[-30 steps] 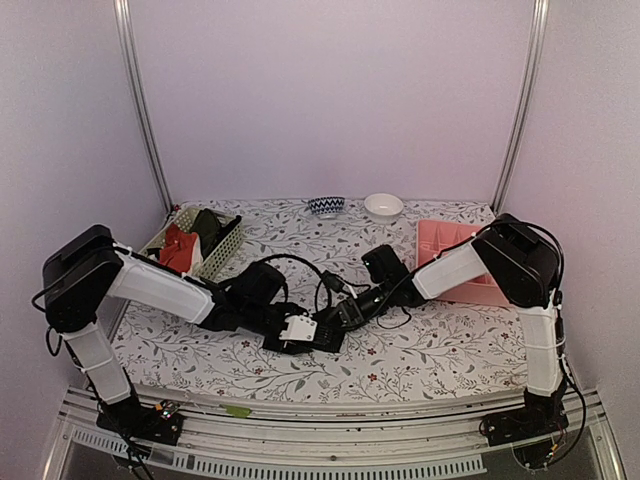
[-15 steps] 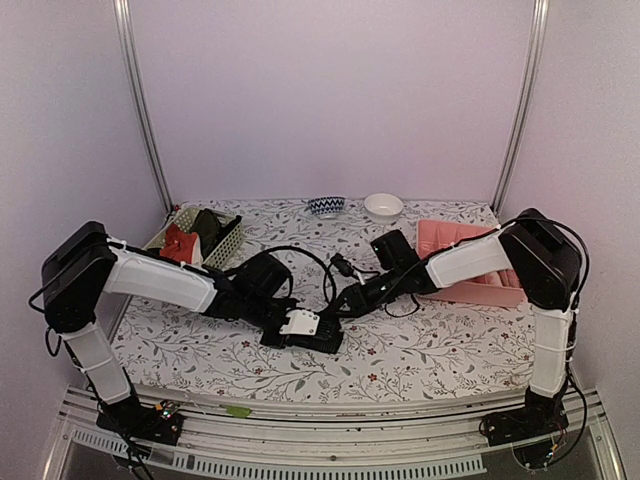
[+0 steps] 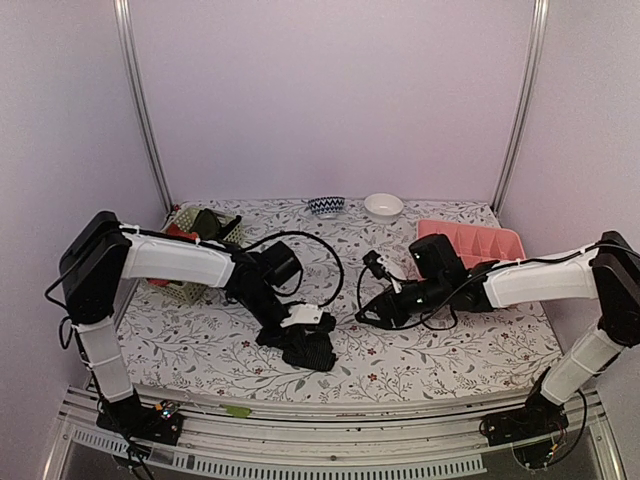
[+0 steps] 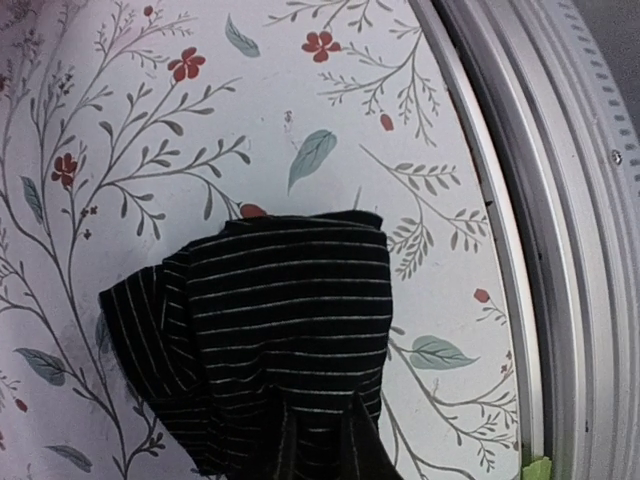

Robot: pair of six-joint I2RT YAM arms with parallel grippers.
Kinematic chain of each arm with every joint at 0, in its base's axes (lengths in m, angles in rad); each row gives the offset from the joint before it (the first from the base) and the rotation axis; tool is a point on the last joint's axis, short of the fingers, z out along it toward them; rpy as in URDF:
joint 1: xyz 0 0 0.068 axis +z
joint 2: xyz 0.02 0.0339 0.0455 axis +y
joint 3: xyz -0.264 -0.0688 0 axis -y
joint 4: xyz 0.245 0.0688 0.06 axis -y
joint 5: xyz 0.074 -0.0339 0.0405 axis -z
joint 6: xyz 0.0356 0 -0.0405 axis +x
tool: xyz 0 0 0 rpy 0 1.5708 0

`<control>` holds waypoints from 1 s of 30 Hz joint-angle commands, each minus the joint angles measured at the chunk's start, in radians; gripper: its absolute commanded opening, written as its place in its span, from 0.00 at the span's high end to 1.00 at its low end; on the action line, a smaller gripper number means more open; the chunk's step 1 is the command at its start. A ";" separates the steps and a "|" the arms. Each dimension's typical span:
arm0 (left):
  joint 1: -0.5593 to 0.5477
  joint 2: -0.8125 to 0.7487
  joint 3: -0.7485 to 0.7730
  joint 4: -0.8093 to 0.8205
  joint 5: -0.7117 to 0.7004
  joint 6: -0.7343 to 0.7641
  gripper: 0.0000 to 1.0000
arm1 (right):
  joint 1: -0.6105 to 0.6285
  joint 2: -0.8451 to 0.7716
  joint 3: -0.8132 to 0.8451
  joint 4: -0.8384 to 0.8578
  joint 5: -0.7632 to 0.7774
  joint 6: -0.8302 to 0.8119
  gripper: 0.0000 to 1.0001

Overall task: Roll the underwear
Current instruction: Roll the underwear at the center of the board.

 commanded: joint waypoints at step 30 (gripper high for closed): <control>0.173 0.546 0.574 -0.624 0.344 0.087 0.94 | 0.366 0.322 0.204 -0.042 0.274 -0.385 0.73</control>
